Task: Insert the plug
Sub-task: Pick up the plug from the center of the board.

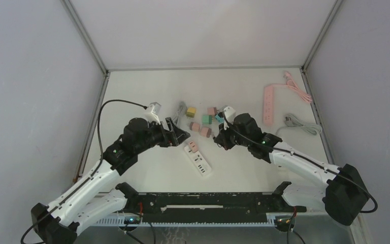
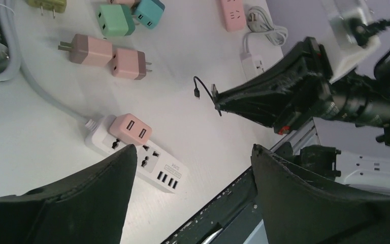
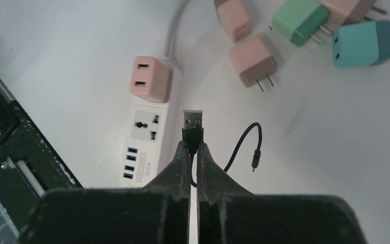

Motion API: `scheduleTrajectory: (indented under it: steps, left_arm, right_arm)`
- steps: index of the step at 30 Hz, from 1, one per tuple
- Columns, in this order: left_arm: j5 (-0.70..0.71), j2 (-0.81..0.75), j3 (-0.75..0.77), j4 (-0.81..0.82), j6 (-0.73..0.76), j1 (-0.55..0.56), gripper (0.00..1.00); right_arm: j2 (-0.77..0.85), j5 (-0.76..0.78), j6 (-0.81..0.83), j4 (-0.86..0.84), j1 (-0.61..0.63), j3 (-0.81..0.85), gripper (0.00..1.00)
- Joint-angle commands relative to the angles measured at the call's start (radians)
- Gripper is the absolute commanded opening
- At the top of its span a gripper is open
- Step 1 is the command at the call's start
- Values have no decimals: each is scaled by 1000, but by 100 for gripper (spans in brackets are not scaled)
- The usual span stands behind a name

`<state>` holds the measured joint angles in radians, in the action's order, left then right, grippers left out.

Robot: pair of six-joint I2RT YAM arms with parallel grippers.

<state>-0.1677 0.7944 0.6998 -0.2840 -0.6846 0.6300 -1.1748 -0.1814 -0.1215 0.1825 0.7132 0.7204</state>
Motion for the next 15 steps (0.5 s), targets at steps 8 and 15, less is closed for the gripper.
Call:
scheduleTrajectory:
  steps: [8, 15]
  left_arm:
    - [11, 137, 77, 170, -127, 68, 80]
    - [3, 226, 131, 208, -144, 124, 77]
  right_arm:
    - [155, 72, 39, -180, 111, -45, 0]
    - [166, 104, 61, -196, 162, -45, 0]
